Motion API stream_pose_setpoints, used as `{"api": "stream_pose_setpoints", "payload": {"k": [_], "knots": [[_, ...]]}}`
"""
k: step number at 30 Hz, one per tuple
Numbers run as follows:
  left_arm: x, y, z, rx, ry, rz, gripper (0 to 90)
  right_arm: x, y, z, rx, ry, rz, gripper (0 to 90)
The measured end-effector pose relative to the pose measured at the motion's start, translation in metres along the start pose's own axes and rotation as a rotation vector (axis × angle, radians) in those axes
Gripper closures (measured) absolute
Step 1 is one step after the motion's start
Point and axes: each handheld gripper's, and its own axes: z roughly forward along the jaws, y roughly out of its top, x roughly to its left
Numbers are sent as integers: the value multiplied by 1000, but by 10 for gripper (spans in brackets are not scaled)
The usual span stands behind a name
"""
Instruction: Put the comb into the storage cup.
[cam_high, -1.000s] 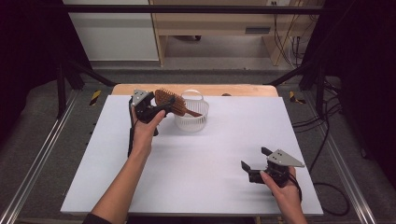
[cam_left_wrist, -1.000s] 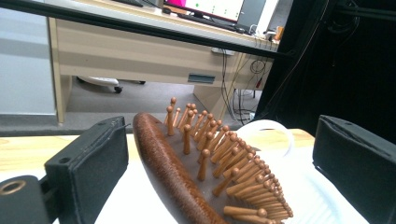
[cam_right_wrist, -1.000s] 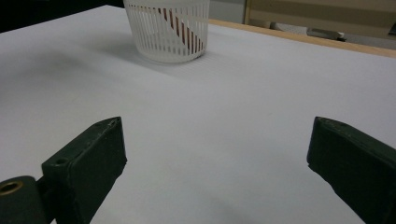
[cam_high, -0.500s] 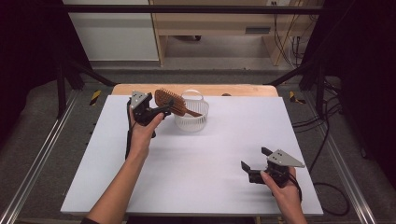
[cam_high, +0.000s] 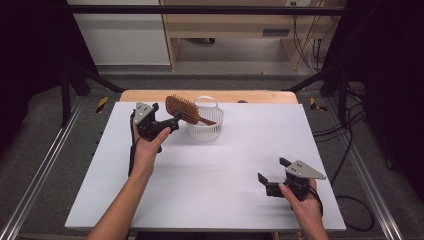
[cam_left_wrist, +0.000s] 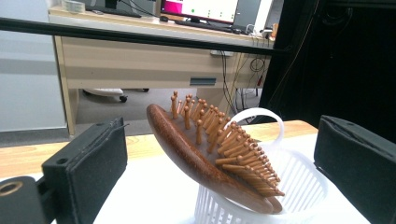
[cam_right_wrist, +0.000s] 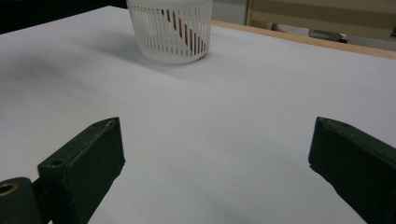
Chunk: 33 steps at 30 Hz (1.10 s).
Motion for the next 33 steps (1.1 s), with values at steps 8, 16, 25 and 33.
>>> {"api": "stream_pose_setpoints", "payload": {"k": [8,16,25,33], "knots": [[-1,-1,-13,-3,-7,13,28,0,0,0,0,2,1,38],[3,7,-27,11,-10,37,24,0,0,0,-5,6,8,37],[10,9,-51,13,-26,49,25,1,1,0,-6,10,10,36],[24,20,-78,-1,-1,60,24,-1,1,0,-9,9,14,36]]}}
